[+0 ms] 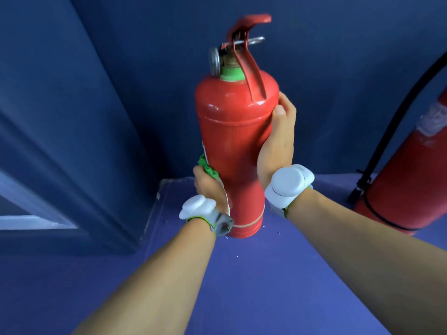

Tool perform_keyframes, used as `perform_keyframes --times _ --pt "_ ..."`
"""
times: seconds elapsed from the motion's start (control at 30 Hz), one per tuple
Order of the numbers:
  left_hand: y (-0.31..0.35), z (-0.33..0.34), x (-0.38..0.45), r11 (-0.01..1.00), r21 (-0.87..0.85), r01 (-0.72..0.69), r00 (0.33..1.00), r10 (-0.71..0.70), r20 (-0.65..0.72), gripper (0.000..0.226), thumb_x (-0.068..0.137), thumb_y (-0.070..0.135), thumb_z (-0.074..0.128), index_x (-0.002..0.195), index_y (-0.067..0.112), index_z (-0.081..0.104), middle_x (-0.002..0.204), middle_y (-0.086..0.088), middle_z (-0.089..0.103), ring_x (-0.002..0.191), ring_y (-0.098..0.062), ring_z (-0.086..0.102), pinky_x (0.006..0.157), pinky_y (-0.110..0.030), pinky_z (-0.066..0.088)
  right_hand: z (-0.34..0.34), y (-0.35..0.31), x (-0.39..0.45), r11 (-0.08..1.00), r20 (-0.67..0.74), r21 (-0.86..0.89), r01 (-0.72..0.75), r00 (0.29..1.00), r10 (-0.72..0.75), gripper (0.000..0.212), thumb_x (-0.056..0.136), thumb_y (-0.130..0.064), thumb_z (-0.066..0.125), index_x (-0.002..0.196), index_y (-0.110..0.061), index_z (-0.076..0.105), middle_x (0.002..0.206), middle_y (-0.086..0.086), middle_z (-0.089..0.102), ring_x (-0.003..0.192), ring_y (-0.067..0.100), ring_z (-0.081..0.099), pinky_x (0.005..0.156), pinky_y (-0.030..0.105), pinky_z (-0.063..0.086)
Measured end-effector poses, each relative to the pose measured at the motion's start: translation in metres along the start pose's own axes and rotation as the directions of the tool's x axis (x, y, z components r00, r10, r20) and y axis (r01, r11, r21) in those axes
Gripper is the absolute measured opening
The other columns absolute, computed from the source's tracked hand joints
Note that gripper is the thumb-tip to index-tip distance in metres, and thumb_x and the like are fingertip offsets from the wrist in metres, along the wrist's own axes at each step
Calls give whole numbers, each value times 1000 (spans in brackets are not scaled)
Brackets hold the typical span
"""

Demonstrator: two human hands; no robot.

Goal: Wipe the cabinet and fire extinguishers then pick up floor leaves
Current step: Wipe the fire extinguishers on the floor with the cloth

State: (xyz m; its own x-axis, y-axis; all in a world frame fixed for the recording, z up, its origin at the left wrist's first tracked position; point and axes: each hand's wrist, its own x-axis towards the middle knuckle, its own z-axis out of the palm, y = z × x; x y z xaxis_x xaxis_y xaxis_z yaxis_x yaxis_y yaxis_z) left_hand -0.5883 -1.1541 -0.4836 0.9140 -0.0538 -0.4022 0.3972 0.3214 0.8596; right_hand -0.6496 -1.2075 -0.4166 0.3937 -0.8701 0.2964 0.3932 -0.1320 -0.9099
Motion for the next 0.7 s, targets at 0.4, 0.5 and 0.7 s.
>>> perform_keyframes --times 0.4,0.5,0.7 --pt "91 21 -27 984 -25 -177 968 179 177 37 96 39 50 65 22 61 52 8 55 55 -13 57 63 -21 48 10 -17 3 979 -125 -85 -186 977 175 32 99 -23 32 117 -36 55 78 -25 62 74 -4 54 73 27 42" --pt "112 24 -39 982 -50 -182 964 188 187 38 102 35 46 96 8 72 73 0 63 67 -18 62 57 -13 49 14 -30 6 967 -169 -45 -251 956 240 29 94 -33 38 107 -36 64 97 -13 67 94 14 60 86 35 48" --pt "148 21 -40 984 -32 -178 965 181 190 42 104 38 43 114 4 65 101 -7 61 100 -23 59 78 -20 37 7 -53 15 960 -1 126 -248 968 250 42 94 -36 48 54 -29 61 66 -18 57 70 3 53 78 30 45"
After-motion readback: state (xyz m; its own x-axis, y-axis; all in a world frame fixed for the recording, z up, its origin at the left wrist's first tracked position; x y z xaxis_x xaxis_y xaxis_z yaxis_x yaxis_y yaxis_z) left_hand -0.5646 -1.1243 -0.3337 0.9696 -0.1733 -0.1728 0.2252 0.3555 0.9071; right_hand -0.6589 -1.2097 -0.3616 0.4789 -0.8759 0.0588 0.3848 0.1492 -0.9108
